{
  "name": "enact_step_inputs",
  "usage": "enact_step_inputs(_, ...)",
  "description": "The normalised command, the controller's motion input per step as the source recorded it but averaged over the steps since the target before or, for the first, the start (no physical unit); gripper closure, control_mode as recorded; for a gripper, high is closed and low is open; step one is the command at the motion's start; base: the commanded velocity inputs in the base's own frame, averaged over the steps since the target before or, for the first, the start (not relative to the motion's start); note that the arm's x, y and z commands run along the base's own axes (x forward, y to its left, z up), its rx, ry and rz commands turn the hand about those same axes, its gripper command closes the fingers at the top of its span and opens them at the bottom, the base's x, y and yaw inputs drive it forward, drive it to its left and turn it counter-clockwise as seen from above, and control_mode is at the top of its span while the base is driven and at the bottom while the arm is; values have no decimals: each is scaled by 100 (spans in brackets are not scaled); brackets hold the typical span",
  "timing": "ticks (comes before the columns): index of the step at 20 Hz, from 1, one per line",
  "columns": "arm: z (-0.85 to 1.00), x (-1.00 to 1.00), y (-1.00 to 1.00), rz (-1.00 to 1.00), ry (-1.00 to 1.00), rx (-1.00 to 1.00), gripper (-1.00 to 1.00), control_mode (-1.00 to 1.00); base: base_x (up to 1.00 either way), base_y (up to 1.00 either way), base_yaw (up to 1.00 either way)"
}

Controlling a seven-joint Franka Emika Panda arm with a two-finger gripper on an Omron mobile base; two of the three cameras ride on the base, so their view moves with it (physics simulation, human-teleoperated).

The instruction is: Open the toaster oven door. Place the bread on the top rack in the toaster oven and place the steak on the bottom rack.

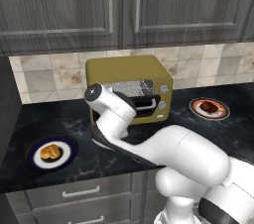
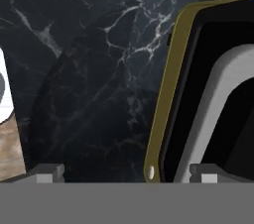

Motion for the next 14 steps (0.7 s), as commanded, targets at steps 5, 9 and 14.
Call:
enact_step_inputs(5,17,-67,0,-2,0,1,-100,-100,0,0,0)
enact_step_inputs(9,36,-46,-2,-4,-5,0,-100,-100,0,0,0)
enact_step_inputs(14,49,0,-5,-30,-13,0,-100,-100,0,0,0)
